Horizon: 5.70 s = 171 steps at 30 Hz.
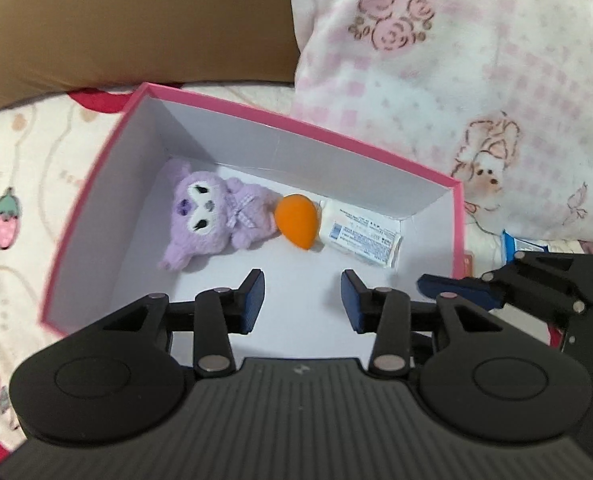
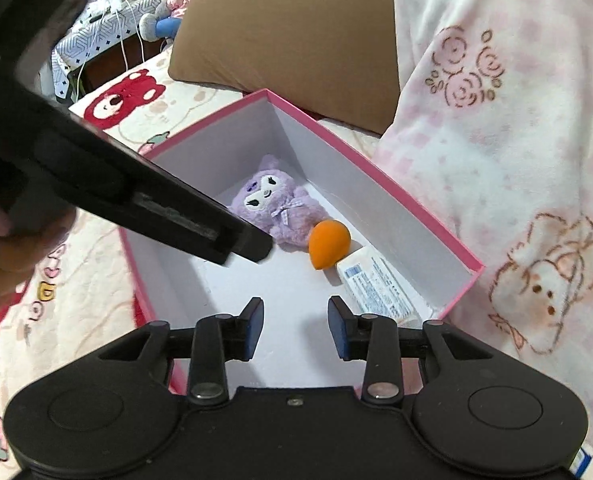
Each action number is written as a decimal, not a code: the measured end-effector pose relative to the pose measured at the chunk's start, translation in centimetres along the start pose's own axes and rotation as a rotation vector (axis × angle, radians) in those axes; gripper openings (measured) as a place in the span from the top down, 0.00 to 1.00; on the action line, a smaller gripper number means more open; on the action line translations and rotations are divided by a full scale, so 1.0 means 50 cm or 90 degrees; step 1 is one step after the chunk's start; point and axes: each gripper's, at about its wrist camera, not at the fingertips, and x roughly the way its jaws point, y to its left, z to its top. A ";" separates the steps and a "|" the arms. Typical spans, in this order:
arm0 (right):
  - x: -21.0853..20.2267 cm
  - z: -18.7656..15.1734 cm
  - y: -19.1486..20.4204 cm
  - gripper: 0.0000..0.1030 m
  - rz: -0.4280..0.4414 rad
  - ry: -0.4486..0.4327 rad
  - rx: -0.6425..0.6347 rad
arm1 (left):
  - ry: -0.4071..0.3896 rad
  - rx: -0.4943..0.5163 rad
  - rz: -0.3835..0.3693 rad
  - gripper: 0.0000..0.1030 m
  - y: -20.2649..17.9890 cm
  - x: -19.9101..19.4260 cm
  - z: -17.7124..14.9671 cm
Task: Organize objects
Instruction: 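Withdraw the left gripper up out of the pink box, then move the right gripper onto the green yarn ball and close on it while the left gripper approaches, then close the left gripper on the yarn ball beside the right gripper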
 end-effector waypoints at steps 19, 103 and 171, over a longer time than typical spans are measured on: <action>-0.207 -0.080 0.088 0.29 -0.019 -0.070 -0.035 | -0.017 0.034 -0.016 0.44 -0.067 -0.249 -0.119; -0.376 -0.490 -0.193 0.12 -0.285 -0.250 0.088 | -0.078 0.179 -0.244 0.13 -0.527 -0.052 -0.200; -0.202 -0.672 -0.454 0.17 -0.156 -0.276 0.476 | -0.003 0.075 -0.326 0.25 -0.666 0.358 -0.198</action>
